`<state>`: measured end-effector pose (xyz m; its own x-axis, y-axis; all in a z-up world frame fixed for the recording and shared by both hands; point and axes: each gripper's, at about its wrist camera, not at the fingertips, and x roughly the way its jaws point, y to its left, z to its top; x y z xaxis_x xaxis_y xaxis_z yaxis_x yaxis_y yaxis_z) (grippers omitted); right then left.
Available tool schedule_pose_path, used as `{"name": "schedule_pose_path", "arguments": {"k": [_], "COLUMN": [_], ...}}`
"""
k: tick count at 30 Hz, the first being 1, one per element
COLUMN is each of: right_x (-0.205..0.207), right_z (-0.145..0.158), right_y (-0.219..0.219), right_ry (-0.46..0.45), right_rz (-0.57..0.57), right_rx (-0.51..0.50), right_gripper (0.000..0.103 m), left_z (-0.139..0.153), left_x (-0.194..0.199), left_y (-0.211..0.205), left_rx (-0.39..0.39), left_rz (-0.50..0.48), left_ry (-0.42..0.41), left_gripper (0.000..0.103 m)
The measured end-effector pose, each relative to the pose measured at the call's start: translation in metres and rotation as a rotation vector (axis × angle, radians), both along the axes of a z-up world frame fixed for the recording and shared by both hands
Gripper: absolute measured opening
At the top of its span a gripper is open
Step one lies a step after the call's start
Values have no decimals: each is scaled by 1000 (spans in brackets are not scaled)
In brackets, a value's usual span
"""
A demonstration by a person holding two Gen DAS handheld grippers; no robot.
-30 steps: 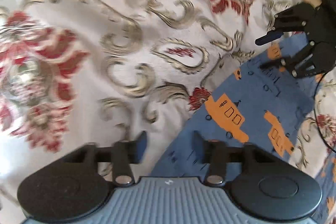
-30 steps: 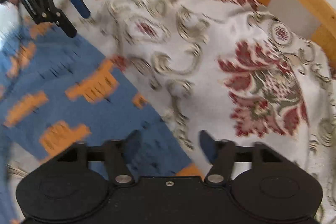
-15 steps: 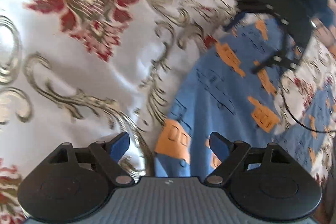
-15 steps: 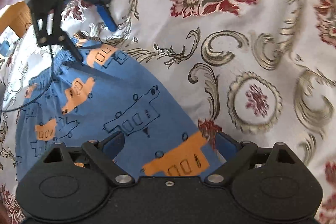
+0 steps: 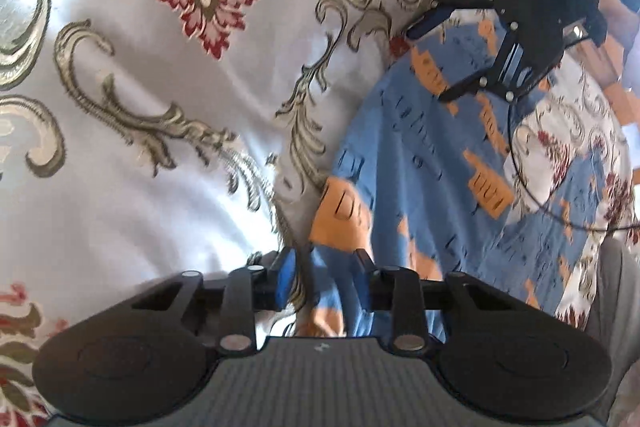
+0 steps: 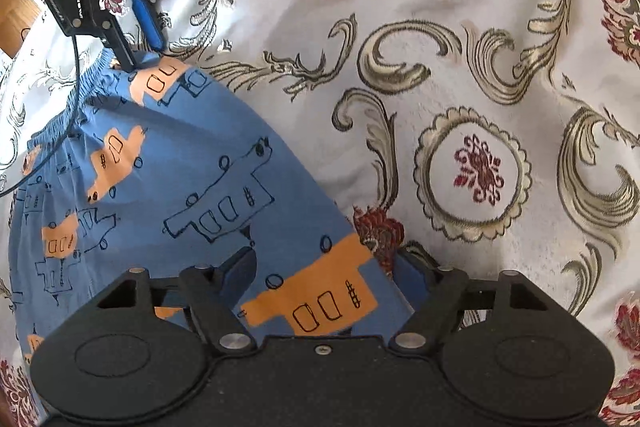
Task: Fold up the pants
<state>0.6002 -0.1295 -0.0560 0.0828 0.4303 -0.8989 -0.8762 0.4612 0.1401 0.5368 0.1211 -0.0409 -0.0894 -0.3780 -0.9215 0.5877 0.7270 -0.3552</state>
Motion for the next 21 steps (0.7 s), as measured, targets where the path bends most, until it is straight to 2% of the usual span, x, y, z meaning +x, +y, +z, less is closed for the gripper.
{"name": "schedule_pose_path", "arguments": {"k": [4,7,11,12,14,15,18,19,21], "right_x": [0,1,2,2,0,0,-4,-7,-17], "right_z": [-5,-5,-6,-6,-6,-6,-6,-5,-3], "right_y": [2,2,3,4,5,5,2,2,0], "right_ry": [-15,-40,-53,-63,-93,-106,-133,-148,-183], "right_rz": [2,-10,-9,-6,-10,-16,-31,-30,-28], "right_rx": [-7,8,7,5,-1,-1,7,4,12], "right_gripper": [66,54,48,45,22,15,8,2,0], "left_z": [-4,-8,-15,-15,-16,-14,-10,-8,-4], "left_x": [-2,-4,-14,-16,-19,-22,-28,-30,-33], "left_y": [-6,-13,-25,-25,-25,-25,-22,-20,-17], "left_rx": [50,129,165,169,173,174,190,196,198], "left_rz": [-50,-62,-81,-75,-49,-37,-2,18,45], "left_ry": [16,1,-21,-30,-58,-73,-128,-142,-173], "left_gripper": [35,16,4,3,2,2,2,1,1]}}
